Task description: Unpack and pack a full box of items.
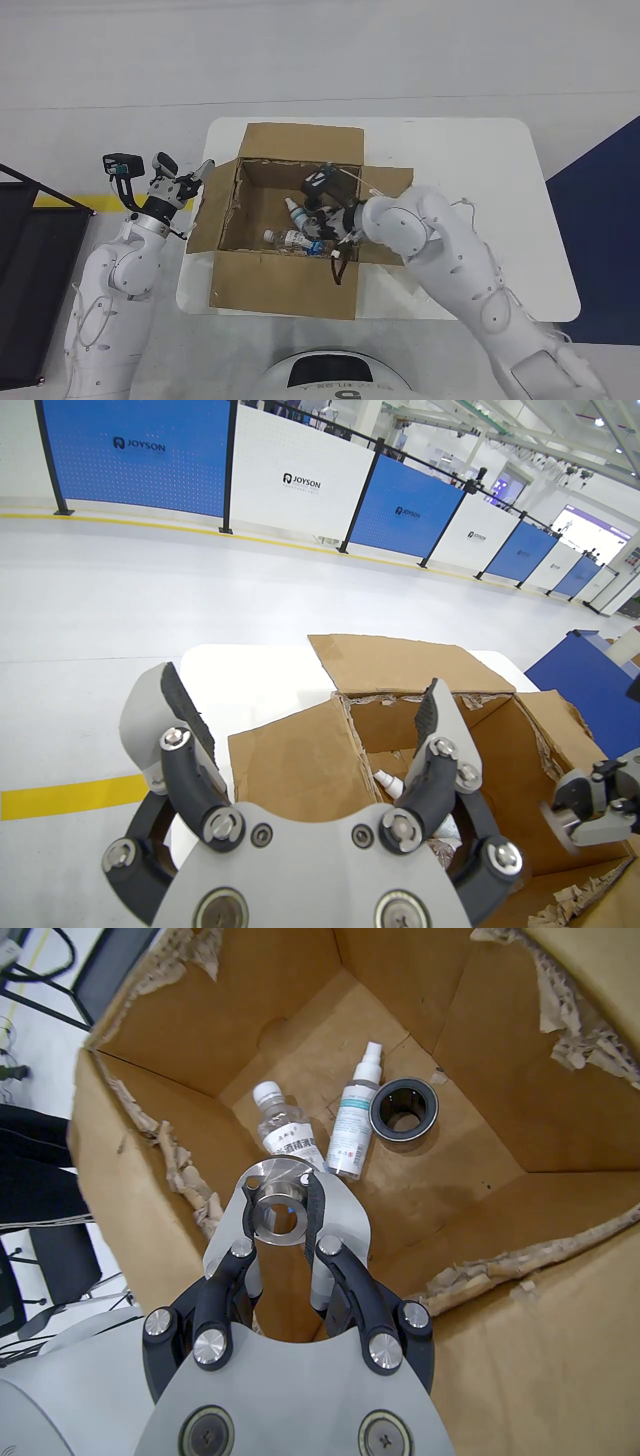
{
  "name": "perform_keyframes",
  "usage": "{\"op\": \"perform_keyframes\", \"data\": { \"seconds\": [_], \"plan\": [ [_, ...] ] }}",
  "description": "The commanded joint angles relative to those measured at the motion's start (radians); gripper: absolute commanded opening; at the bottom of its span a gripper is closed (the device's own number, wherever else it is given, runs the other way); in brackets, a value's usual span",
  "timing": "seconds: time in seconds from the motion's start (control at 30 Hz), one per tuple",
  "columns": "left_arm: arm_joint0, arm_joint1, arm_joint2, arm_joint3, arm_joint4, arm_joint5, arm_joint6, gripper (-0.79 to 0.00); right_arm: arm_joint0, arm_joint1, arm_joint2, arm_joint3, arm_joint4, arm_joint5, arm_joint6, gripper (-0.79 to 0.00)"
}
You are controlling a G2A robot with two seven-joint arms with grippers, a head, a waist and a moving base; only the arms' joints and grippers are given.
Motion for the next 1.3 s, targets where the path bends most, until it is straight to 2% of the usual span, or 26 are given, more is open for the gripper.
{"op": "perform_keyframes", "data": {
  "seconds": [0.0,0.2,0.47,0.7,0.73,0.77,0.9,0.97,1.0,1.13,1.27],
  "plan": [
    [0.0,0.0,0.0,0.0,0.0,0.0,0.0,0.0,0.031,-0.01,-0.04,0.047,-0.03,0.024,-0.01,-0.785],
    [0.0,0.0,0.0,0.0,0.0,0.0,0.0,0.0,0.099,-0.031,-0.119,0.131,-0.139,0.101,0.011,-0.785],
    [0.0,0.0,0.0,0.0,0.0,0.0,0.0,0.0,0.173,-0.065,-0.212,0.233,-0.219,0.149,0.086,-0.785],
    [0.0,0.0,0.0,0.0,0.0,0.0,0.0,0.0,0.223,-0.098,-0.256,0.309,-0.301,0.243,0.061,-0.785],
    [0.0,0.0,0.0,0.0,0.0,0.0,0.0,0.0,0.229,-0.102,-0.261,0.319,-0.31,0.254,0.059,-0.751],
    [0.0,0.0,0.0,0.0,0.0,0.0,0.0,0.0,0.233,-0.107,-0.266,0.328,-0.314,0.259,0.06,-0.588],
    [0.0,0.0,0.0,0.0,0.0,0.0,0.0,0.0,0.248,-0.123,-0.282,0.361,-0.333,0.272,0.071,-0.419],
    [0.0,0.0,0.0,0.0,0.0,0.0,0.0,0.0,0.25,-0.129,-0.286,0.368,-0.337,0.274,0.073,-0.369],
    [0.0,0.0,0.0,0.0,0.0,0.0,0.0,0.0,0.251,-0.131,-0.286,0.369,-0.338,0.273,0.075,-0.302],
    [0.0,0.0,0.0,0.0,0.0,0.0,0.0,0.0,0.239,-0.13,-0.252,0.32,-0.321,0.264,0.071,-0.28],
    [0.0,0.0,0.0,0.0,0.0,0.0,0.0,0.0,0.172,-0.103,-0.144,0.156,-0.27,0.22,0.051,-0.305]
  ]
}}
